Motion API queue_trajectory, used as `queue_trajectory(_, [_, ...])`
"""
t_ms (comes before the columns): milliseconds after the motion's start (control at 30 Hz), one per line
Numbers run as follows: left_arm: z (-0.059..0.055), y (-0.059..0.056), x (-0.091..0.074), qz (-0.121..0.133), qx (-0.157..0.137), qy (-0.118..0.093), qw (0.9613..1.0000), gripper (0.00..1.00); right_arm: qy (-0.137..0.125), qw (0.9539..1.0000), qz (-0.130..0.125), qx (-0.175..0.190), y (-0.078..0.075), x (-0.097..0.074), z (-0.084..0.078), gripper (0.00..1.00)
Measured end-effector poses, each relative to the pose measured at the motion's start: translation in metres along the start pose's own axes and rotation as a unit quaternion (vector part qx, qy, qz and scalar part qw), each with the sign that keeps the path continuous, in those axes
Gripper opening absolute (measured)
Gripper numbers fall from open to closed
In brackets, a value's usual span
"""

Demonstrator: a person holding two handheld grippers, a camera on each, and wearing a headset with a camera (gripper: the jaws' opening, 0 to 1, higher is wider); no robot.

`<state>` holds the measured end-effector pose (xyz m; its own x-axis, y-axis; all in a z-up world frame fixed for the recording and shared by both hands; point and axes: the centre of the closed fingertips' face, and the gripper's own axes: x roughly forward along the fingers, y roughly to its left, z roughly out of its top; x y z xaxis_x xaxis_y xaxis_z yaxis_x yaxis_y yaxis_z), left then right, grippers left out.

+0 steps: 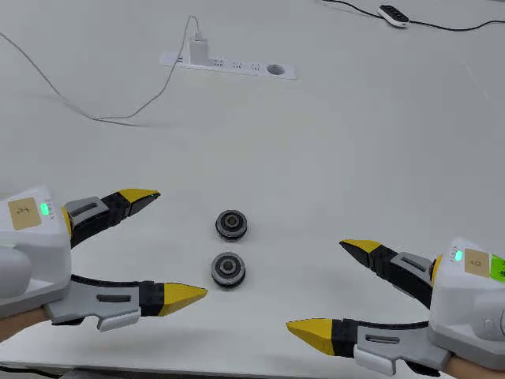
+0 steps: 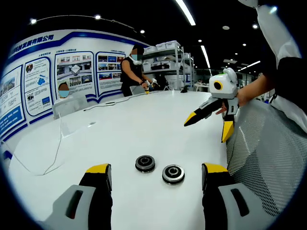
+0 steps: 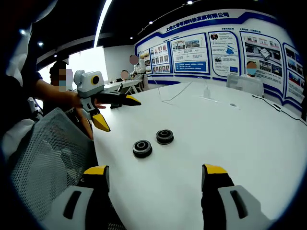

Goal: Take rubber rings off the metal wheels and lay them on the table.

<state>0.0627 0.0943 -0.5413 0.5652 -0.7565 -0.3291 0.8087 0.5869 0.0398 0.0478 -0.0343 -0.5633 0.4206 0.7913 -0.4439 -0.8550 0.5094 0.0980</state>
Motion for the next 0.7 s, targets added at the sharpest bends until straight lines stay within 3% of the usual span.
queue_trajectory(100, [-0.002,-0.002,0.007,-0.006,-0.001,0.002,1.0,0.72,-0.003,0.9999,0.007,0.008,0.002,0.0,0.0,0.74])
queue_trajectory(200, [-0.005,-0.008,0.014,-0.021,-0.013,0.006,0.9997,0.66,-0.003,0.9999,0.007,0.01,0.001,0.0,-0.001,0.74])
queue_trajectory(467, [-0.013,-0.017,0.029,-0.038,-0.009,0.014,0.9991,0.53,0.004,0.9998,0.012,0.012,0.003,0.002,-0.006,0.73])
queue_trajectory(567, [-0.015,-0.019,0.034,-0.041,-0.004,0.016,0.999,0.51,0.007,0.9998,0.015,0.011,0.004,0.004,-0.008,0.72])
queue_trajectory(700, [-0.024,-0.021,0.039,-0.043,0.017,0.033,0.9984,0.42,0.009,0.9998,0.017,0.012,0.006,0.004,-0.009,0.71])
